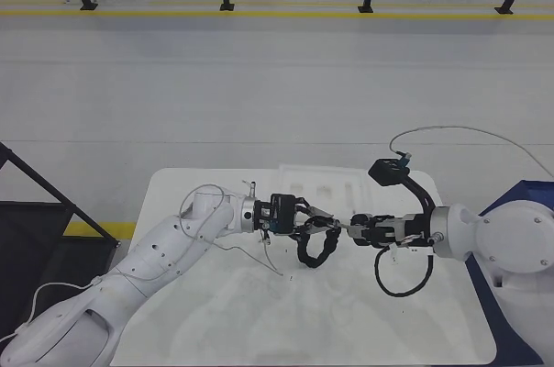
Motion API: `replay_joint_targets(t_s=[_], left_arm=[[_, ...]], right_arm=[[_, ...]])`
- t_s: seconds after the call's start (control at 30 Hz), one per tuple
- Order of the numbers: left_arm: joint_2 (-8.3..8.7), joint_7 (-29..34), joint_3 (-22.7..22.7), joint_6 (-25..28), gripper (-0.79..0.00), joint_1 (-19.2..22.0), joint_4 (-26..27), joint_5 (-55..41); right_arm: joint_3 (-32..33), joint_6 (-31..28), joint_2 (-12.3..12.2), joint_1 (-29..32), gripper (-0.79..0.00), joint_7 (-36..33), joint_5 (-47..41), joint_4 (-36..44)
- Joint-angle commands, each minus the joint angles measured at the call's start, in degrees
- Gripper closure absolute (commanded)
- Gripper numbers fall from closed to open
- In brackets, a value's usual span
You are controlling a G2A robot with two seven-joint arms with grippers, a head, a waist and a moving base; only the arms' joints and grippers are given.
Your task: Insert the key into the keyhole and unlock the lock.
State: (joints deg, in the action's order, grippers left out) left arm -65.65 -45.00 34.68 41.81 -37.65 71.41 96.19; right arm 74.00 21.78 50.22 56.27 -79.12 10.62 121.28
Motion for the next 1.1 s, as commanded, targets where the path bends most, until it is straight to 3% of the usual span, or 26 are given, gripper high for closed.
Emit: replay_joint_targets(t_s=[0.0, 1.03, 1.07], left_arm=[[0.01, 0.0, 0.2, -0.3, 0.0, -0.1, 0.1, 0.7], [-0.67, 1.6, 1.6, 2.8, 0.0, -1.0, 1.2, 2.2], [-0.73, 1.6, 1.6, 3.1, 0.0, -1.0, 1.0, 1.9]], right_arm=[[-0.2, 0.1, 0.0, -0.2, 0.0, -0.1, -0.1, -0.2], [-6.2, 2.3, -0.2, -5.0, 0.0, 1.1, -0.8, -4.1], [-6.3, 2.3, -0.2, -5.1, -0.111, 1.2, -0.8, -4.2]])
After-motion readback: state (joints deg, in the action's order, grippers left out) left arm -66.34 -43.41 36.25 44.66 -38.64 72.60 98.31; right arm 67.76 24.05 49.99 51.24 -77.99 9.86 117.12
